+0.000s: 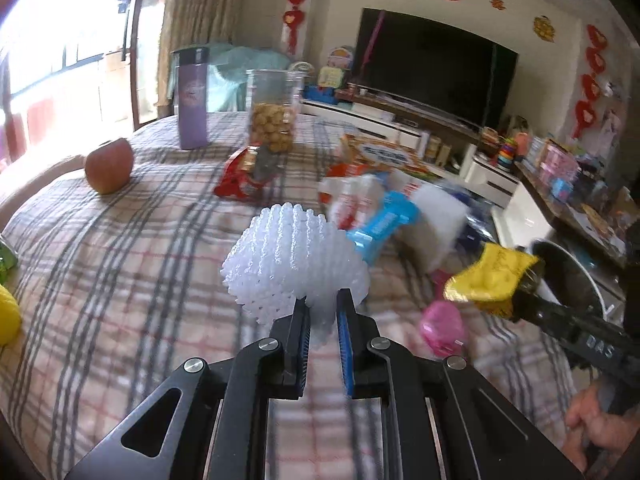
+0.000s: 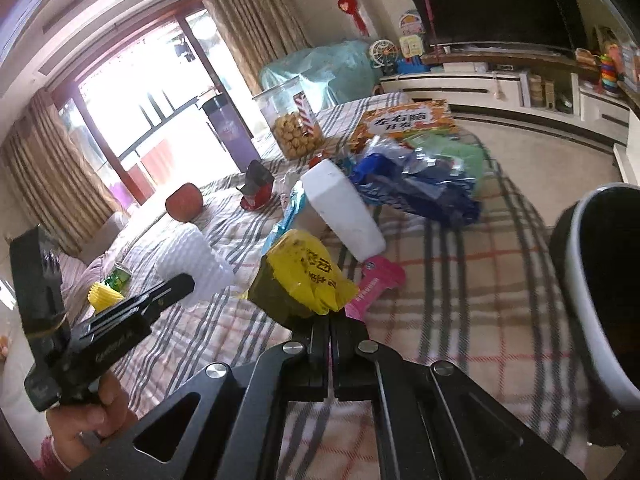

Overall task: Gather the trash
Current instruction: 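Move mesh ball and yellow bag over the bin and release both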

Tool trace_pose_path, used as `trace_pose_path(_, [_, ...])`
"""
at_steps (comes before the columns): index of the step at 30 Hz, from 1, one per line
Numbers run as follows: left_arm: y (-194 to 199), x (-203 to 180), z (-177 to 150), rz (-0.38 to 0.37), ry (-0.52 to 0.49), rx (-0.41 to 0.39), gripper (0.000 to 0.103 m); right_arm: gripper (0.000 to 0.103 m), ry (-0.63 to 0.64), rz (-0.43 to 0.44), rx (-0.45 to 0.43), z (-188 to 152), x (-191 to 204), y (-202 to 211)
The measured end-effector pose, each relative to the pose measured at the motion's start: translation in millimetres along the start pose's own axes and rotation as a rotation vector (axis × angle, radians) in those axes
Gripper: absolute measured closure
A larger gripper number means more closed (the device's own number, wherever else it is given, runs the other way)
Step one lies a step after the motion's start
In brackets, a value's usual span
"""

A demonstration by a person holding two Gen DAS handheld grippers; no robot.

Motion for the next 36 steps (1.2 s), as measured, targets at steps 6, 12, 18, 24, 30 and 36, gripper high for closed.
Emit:
trace_pose_path(6, [11, -29, -7, -0.058, -0.070, 0.006, 0.091, 0.103, -0.028, -0.030, -0.022, -8, -18, 24])
trace_pose_path(12, [14, -57, -13, -0.106, -0.138, 0.009, 0.091, 0.103, -0.058, -0.066, -0.048, -17, -42, 50])
trace_pose_path(18, [8, -83, -12, -0.141, -0.195, 0.020, 0.091, 0.103, -0.090, -0.106, -0.079, -22, -65, 75])
trace_pose_path(24, [0, -104, -7, -0.169, -0.243, 0.030, 0.091, 0.103, -0.119, -0.138, -0.107, -25, -85, 95])
trace_pose_path(30, [-8, -125, -5, -0.192, -0.280, 0.034, 0.091, 0.103, -0.146, -0.166, -0.125, -27, -100, 108])
trace_pose_path(36, [-16, -143, -3, -0.217, -0.307, 0.040, 0.091, 0.103, -0.171, -0.194, -0.137, -29, -115, 119])
Point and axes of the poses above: each gripper's, at about its wrist camera, not at the fingertips, and y roughly against the way its jaws point, x to its left, z to its top, the point moved 1 cm from there along -y, roughly the way its jaws point, and after that the axes turned 5 degrees about x, right-handed, at the moved point
